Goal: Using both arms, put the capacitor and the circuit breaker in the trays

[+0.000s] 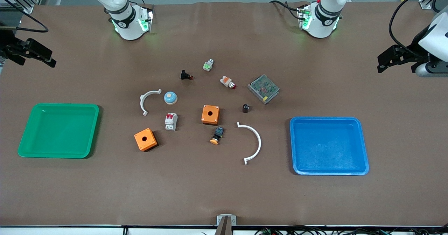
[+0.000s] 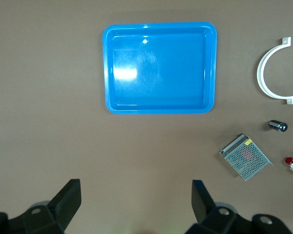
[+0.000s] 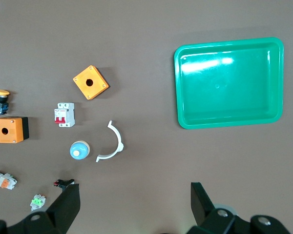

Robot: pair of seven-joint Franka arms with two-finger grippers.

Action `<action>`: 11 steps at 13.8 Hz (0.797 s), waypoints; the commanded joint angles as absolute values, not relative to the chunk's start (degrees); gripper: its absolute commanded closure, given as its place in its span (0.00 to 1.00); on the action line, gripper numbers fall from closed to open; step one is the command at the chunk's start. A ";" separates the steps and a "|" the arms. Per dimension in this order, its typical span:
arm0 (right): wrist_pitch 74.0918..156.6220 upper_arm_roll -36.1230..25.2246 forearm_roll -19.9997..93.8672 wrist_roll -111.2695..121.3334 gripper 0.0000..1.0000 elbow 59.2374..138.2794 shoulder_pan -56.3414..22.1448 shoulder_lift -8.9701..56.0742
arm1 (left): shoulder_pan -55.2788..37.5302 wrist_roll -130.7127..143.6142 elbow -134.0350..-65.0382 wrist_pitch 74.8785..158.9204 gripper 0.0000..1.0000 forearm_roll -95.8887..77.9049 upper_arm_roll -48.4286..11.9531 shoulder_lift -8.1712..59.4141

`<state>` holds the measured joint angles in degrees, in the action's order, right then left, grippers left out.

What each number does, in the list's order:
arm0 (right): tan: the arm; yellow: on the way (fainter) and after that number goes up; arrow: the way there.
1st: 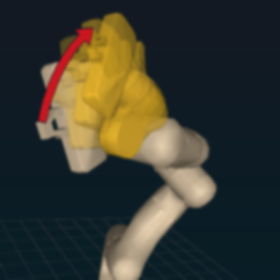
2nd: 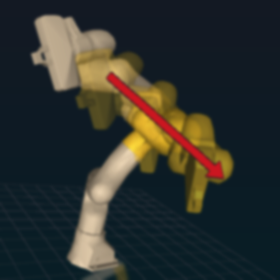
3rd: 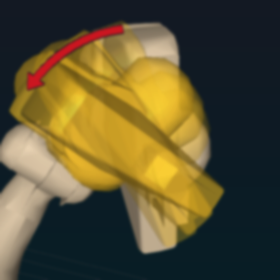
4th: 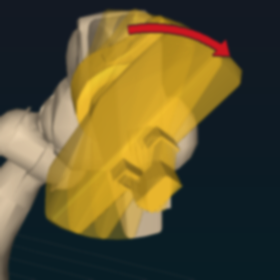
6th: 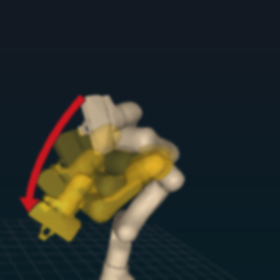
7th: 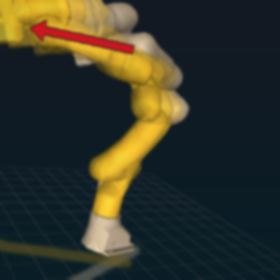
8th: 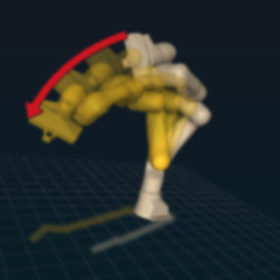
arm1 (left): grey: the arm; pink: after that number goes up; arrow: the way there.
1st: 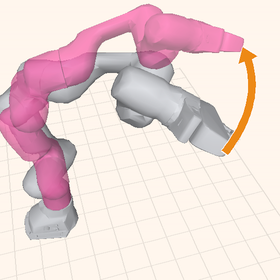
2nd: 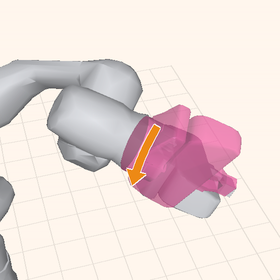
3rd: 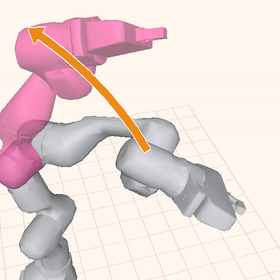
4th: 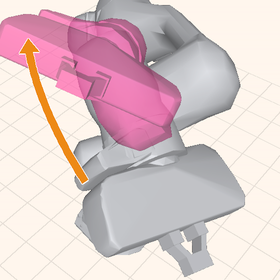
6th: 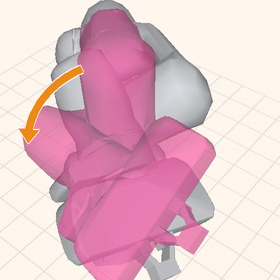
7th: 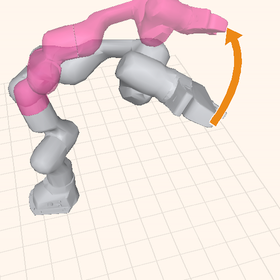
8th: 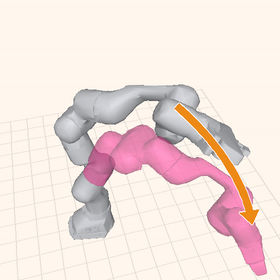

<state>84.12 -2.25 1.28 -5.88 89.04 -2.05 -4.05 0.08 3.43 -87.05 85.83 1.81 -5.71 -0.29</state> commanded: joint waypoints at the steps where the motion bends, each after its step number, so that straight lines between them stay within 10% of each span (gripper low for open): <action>1: 83.32 -1.41 0.44 -5.63 0.00 87.54 -0.97 -3.52 | 0.35 3.34 -86.13 84.64 0.00 0.70 -5.89 -0.35; 11: 83.41 -1.41 0.53 -5.45 0.00 87.54 -1.14 -3.34 | -1.05 9.21 -86.83 87.35 0.00 0.79 -12.91 3.86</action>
